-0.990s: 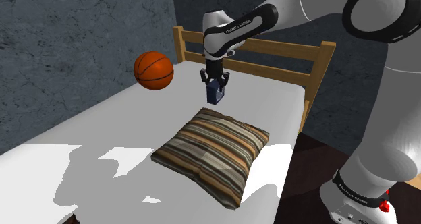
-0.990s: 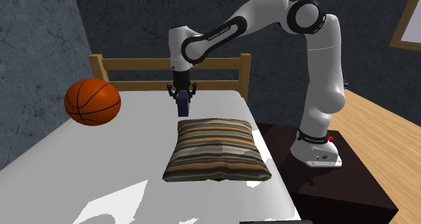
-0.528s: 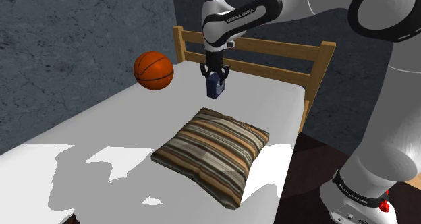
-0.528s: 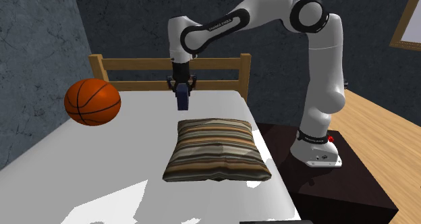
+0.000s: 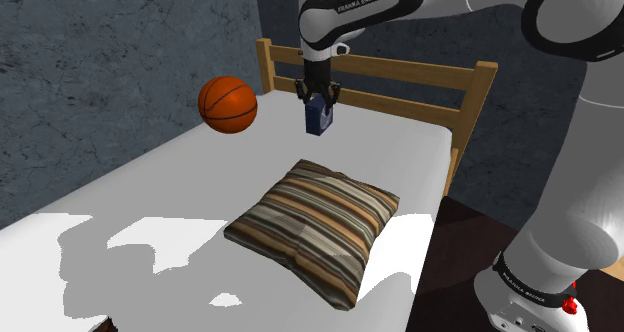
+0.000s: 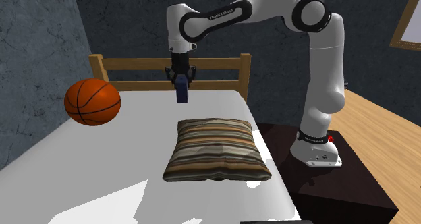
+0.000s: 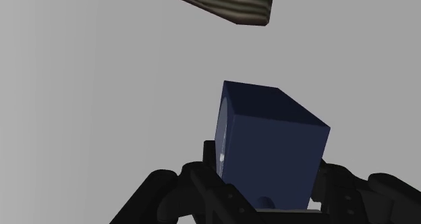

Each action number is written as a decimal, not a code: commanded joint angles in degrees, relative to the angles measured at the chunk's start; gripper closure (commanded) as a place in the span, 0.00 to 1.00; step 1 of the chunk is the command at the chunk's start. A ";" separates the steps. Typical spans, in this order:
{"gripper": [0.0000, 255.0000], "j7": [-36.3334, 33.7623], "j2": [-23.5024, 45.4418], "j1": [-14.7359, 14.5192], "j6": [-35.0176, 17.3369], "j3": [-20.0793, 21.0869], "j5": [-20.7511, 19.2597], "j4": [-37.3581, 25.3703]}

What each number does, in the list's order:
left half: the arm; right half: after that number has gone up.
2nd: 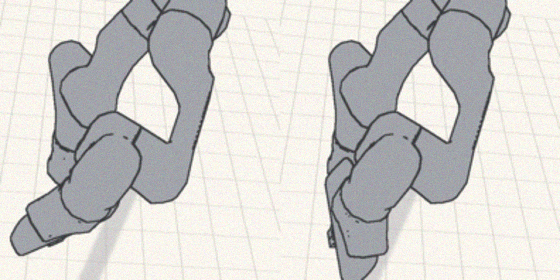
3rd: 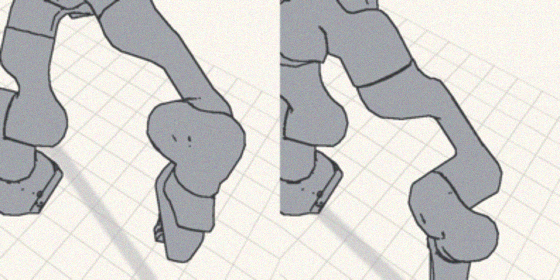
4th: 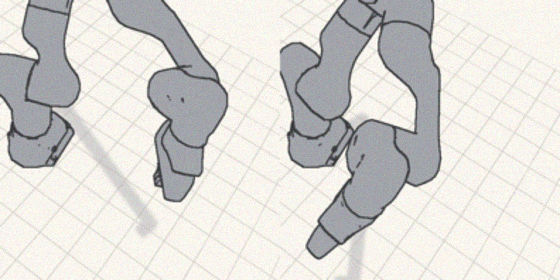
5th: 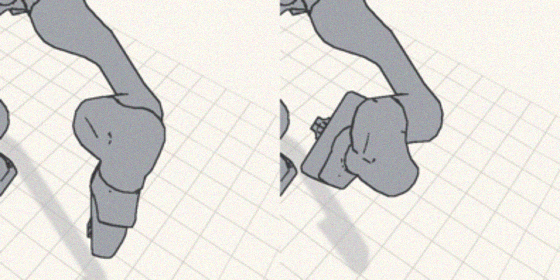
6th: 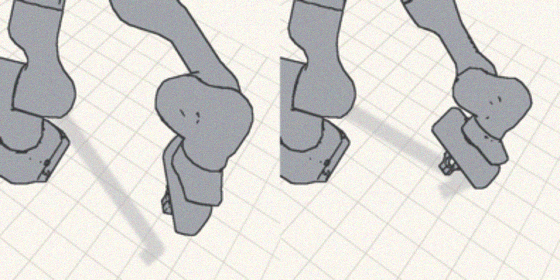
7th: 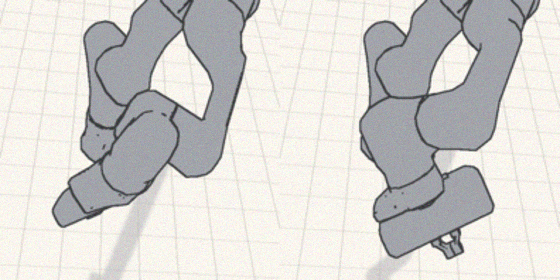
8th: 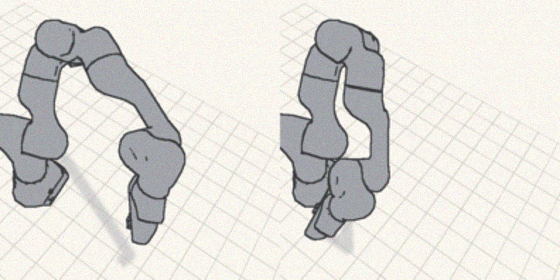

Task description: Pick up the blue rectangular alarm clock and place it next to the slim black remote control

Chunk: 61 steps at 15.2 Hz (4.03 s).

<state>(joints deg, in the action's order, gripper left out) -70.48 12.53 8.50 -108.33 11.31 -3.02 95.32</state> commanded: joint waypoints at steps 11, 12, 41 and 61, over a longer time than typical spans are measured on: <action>1.00 -1.51 -9.00 -0.77 3.36 1.10 1.77 5.49; 1.00 -1.94 -11.04 -1.01 2.88 1.37 2.21 7.97; 1.00 -22.26 -60.04 -18.42 10.66 14.61 21.30 46.73; 1.00 -27.69 -65.00 -24.27 3.10 23.39 30.12 58.25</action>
<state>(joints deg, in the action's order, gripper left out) -98.21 -52.29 -15.55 -104.66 34.48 26.79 152.83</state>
